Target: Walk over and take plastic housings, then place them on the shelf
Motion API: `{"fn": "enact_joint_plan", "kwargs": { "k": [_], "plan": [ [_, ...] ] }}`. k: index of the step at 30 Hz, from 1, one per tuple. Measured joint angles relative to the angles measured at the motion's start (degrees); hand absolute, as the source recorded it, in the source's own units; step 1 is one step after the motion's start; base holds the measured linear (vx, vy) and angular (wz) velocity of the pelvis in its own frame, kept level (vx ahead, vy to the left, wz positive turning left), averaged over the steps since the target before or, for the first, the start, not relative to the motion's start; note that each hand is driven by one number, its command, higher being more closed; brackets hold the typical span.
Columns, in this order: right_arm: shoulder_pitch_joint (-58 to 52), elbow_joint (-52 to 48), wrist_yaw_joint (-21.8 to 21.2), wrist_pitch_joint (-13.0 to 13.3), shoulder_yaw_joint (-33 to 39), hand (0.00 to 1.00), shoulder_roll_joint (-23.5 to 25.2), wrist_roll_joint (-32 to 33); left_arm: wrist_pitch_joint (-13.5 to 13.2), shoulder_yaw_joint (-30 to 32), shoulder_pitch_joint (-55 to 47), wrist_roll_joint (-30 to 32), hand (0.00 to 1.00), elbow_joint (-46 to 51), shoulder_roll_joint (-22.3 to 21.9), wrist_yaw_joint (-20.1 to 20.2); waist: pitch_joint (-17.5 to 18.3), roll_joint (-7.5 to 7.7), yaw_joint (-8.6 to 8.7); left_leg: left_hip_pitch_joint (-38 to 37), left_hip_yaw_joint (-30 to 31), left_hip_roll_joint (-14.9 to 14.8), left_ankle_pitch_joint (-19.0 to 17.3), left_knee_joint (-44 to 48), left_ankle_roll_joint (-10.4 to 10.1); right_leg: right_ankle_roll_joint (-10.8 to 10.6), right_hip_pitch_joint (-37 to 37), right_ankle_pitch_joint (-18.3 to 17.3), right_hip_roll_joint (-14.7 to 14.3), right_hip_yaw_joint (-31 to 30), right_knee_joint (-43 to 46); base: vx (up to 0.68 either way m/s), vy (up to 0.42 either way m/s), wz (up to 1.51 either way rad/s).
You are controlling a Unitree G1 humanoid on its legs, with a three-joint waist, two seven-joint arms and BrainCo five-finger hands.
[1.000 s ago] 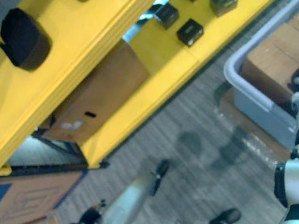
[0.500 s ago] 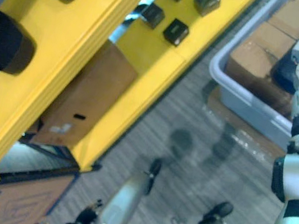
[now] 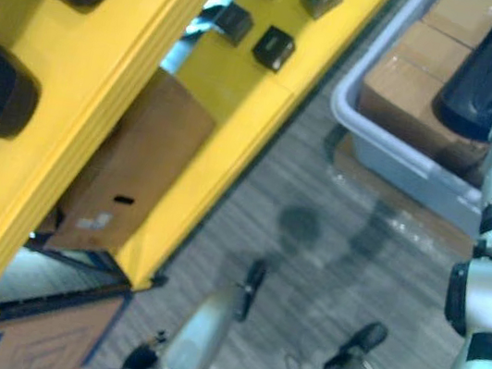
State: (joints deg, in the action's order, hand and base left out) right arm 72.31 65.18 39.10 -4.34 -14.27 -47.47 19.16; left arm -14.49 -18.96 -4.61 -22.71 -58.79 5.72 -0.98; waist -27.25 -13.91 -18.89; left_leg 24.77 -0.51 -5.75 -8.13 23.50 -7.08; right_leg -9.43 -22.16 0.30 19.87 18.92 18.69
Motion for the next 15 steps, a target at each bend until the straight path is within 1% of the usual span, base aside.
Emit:
{"fn": "enact_joint_plan", "kwargs": {
  "k": [2, 5, 8, 11, 12, 13, 14, 15],
  "plan": [
    [0.0, 0.9, 0.9, -0.3, 0.0, 0.00, -0.3, 0.4, -0.1, -0.2, 0.1, 0.0, 0.00, -0.2, 0.0, 0.0, 0.0, -0.07, -0.10, 0.4, 0.1, 0.2, 0.0, 0.1, 0.0, 0.0, -0.2, 0.0, 0.2, 0.0, -0.1, 0.01, 0.047, 0.04],
    [-0.1, 1.4, 1.2, -0.9, 0.0, 0.00, -2.2, 0.6, -0.1, -1.0, 0.5, -1.3, 0.00, -0.3, -0.1, 0.2, 0.4, -0.50, -0.76, 1.8, 0.4, 0.5, 0.0, 1.0, 0.0, -0.2, -1.0, 0.1, 0.4, 0.1, -0.1, 0.00, 0.047, 0.05],
    [-0.3, 3.1, 1.2, -1.1, 0.0, 0.00, -2.8, 2.1, 0.0, -2.1, 0.7, -2.2, 0.00, -0.6, -0.1, 0.2, 0.8, -1.17, -0.91, 2.7, 1.4, 0.8, -0.1, 1.5, 0.0, -0.2, -1.1, 0.2, 0.5, 0.8, -0.2, 0.00, 0.037, 0.10],
    [-2.0, 3.3, 1.1, -1.3, 0.0, 0.00, -4.2, 3.1, 0.1, -2.6, 1.2, -2.3, 0.00, -0.9, -0.6, 0.2, 1.5, -2.11, -1.93, 4.1, 1.6, 0.9, -0.5, 2.6, 0.4, -0.3, -1.8, 0.3, 0.6, 1.0, -0.2, -0.02, 0.042, 0.03],
    [-2.6, 3.4, 1.0, -2.1, 0.0, 0.00, -4.8, 3.7, 0.1, -2.7, 1.3, -2.3, 0.00, -0.8, -0.8, 0.2, 1.8, -2.45, -2.34, 4.5, 1.6, 1.0, -0.7, 2.9, 0.6, -0.3, -2.1, 0.4, 0.8, 1.0, -0.2, -0.02, 0.045, 0.01],
    [-2.8, 3.6, 0.9, -2.5, 0.0, 0.00, -4.8, 3.8, 0.1, -2.7, 1.3, -2.3, 0.00, -0.9, -0.9, 0.2, 1.9, -2.60, -2.35, 4.6, 1.6, 1.1, -0.7, 3.0, 0.7, -0.4, -2.1, 0.5, 0.9, 1.0, -0.3, -0.02, 0.057, 0.03],
    [-2.9, 3.8, 0.6, -3.3, 0.0, 0.00, -4.9, 3.8, 0.1, -2.7, 1.3, -3.0, 0.00, -1.0, -1.2, 0.3, 2.1, -2.94, -2.44, 4.9, 1.7, 1.3, -0.9, 3.2, 0.8, -0.5, -2.1, 0.6, 1.0, 1.0, -0.4, -0.02, 0.058, 0.04],
    [-3.0, 3.9, 0.1, -3.5, -0.3, 0.00, -5.3, 3.8, 0.1, -2.9, 1.3, -4.0, 0.00, -1.0, -1.5, 0.3, 2.5, -3.42, -2.64, 5.4, 1.7, 1.4, -1.3, 3.8, 1.0, -0.7, -2.3, 0.7, 1.0, 1.0, -0.5, -0.02, 0.071, 0.01]
  ]
}}
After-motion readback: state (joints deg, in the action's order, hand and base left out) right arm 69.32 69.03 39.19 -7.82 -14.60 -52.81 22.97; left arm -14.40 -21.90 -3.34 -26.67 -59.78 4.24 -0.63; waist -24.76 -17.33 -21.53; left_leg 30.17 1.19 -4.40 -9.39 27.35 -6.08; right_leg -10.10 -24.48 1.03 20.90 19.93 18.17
